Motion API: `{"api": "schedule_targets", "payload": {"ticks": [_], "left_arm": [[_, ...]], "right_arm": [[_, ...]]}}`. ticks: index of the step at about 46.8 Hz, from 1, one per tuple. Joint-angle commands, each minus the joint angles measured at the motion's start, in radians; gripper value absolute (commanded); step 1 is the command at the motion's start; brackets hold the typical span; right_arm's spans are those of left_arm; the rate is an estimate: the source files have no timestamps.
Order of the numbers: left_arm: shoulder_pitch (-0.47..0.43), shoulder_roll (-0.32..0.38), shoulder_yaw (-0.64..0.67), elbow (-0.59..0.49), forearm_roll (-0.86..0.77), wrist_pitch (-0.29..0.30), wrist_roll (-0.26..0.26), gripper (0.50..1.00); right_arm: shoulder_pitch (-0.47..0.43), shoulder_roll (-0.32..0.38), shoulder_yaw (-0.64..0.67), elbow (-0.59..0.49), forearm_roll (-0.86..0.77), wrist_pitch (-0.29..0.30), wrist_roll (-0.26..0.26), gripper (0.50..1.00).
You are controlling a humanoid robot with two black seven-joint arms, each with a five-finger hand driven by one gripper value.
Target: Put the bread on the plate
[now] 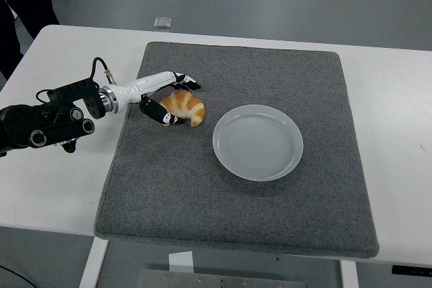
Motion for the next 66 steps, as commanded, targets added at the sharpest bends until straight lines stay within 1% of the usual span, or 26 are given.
{"api": "schedule_targets", "payload": {"ticks": [1, 3, 9, 14, 20, 25, 27, 33, 56, 61, 66], "left_arm": [[0.000, 0.000, 0.000, 0.000, -0.002, 0.001, 0.000, 0.812], [0.002, 0.000, 0.000, 0.000, -0.002, 0.000, 0.000, 0.786], [0.008, 0.000, 0.000, 0.000, -0.002, 0.000, 0.000, 0.774], [0.012, 0.000, 0.000, 0.000, -0.002, 0.000, 0.000, 0.729], [0.011, 0.000, 0.000, 0.000, -0.001, 0.000, 0.000, 0.592], [0.003, 0.000, -0.006, -0.002, -0.001, 0.001, 0.000, 0.519], [-0.001, 0.000, -0.012, -0.002, -0.001, 0.001, 0.000, 0.500], [-0.009, 0.002, -0.032, -0.002, -0.001, 0.000, 0.000, 0.500], [-0.029, 0.009, -0.025, -0.008, 0.001, -0.003, 0.001, 0.500], [-0.037, 0.031, -0.025, -0.011, 0.001, -0.003, 0.000, 0.500], [-0.049, 0.089, -0.025, -0.015, 0.001, -0.003, 0.000, 0.500]], "right_arm": [[0.000, 0.000, 0.000, 0.000, 0.000, 0.000, 0.000, 0.952], [-0.001, 0.000, 0.000, 0.000, 0.000, 0.000, 0.000, 0.952], [-0.001, 0.000, 0.000, 0.000, 0.000, -0.001, 0.000, 0.952], [-0.001, 0.000, 0.000, 0.000, 0.000, -0.001, 0.000, 0.952], [-0.001, 0.000, 0.000, 0.000, 0.000, -0.001, 0.000, 0.952], [-0.001, 0.000, 0.000, 0.000, 0.000, -0.001, 0.000, 0.952], [-0.001, 0.000, 0.000, 0.000, 0.000, -0.001, 0.000, 0.952], [-0.001, 0.000, 0.000, 0.000, 0.000, 0.000, 0.000, 0.952], [-0.001, 0.000, 0.000, 0.000, 0.000, 0.000, 0.000, 0.952], [-0.001, 0.000, 0.000, 0.000, 0.000, 0.000, 0.000, 0.952], [-0.001, 0.000, 0.000, 0.000, 0.000, 0.000, 0.000, 0.954]]}}
